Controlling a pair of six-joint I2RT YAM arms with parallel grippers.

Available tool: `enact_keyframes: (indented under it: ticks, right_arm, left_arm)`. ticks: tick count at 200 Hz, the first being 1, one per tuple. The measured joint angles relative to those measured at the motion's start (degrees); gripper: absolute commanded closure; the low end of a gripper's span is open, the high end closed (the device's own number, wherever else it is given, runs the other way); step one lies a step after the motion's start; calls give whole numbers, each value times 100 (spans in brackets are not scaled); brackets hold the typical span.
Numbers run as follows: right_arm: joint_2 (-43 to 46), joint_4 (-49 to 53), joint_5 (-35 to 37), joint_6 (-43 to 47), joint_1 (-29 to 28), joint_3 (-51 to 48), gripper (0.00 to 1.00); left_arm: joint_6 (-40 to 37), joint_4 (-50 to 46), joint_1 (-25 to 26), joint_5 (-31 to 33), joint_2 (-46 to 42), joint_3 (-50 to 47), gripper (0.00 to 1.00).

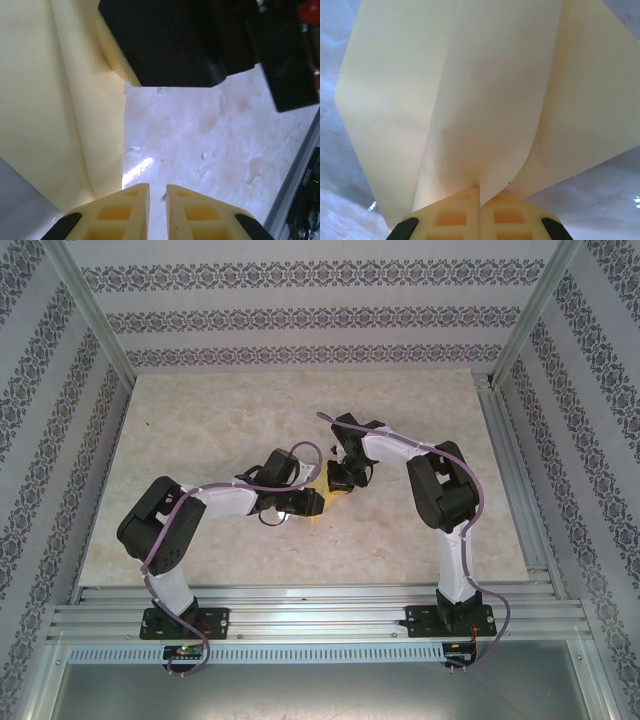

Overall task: Fold a paper plane with a square sheet of paper (fold left side to right side)
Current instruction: Fourth fold the wing at the center of the table.

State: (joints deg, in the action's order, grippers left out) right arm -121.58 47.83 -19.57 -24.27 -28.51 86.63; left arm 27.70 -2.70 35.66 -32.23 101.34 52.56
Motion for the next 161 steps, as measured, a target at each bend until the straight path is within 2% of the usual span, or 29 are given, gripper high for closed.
enact_keyframes:
  ticks: [80,146,161]
  right_arm:
    - [0,0,2,0,0,0,100]
    - [-9,24,2,2,0,28,100]
    - [-9,35,2,0,0,35,92]
  left_arm:
    - [0,50,15,-127,522,33,84]
    - [-26,199,15,-76,520,-70,85]
    - [-24,400,15,-76,483,-195,85]
